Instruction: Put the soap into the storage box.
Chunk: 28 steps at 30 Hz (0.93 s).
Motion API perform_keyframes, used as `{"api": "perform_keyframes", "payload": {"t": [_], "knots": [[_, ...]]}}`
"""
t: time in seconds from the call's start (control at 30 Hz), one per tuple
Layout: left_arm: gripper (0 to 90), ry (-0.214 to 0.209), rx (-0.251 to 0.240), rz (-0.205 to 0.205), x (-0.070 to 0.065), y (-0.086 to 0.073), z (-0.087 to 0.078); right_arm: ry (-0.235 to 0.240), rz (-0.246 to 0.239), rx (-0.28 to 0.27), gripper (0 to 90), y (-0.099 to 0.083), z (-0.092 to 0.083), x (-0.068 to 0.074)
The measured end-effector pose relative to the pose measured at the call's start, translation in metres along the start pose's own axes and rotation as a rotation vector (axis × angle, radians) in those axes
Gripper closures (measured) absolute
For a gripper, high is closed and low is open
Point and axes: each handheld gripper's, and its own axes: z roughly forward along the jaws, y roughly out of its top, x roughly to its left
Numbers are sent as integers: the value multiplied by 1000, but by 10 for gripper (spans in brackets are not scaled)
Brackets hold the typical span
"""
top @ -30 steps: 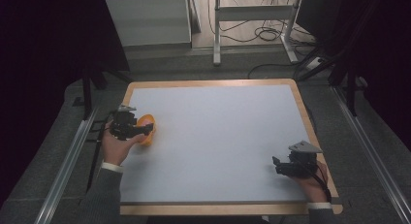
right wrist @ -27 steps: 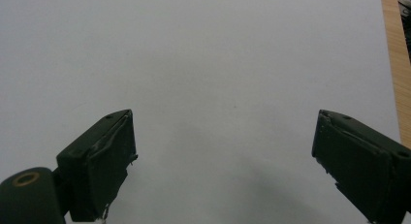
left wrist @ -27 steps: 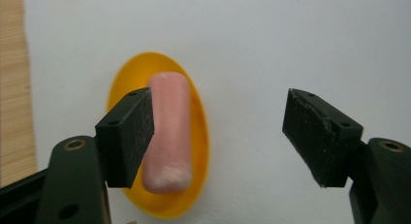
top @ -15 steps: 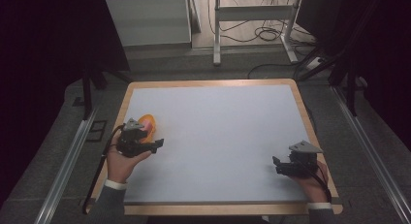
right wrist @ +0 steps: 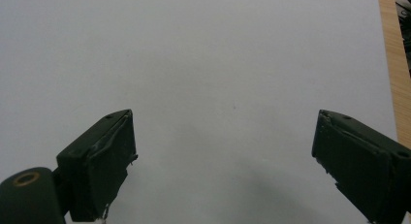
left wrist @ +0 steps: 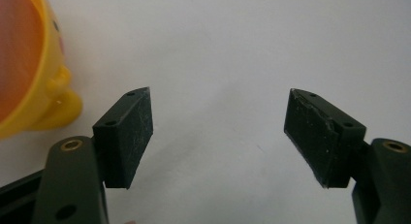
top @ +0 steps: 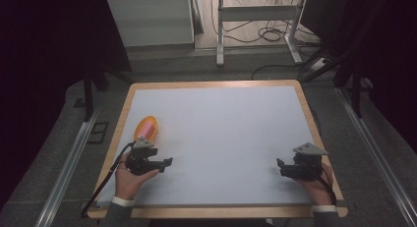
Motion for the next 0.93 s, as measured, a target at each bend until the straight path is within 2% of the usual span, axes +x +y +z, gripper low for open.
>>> {"api": "perform_keyframes", "payload": {"t": [0.13,0.2,0.57,0.93], "knots": [[263,-7,11,-6,0,-6,4,-3,-1,1,83,0,0,0],[257,7,24,3,1,-7,5,-1,-3,1,83,0,0,0],[266,-2,-9,-10,-1,-6,-2,-2,-4,-15,83,1,-2,0],[263,7,-11,-14,0,-6,-4,-1,-2,-34,83,2,-5,0]]}}
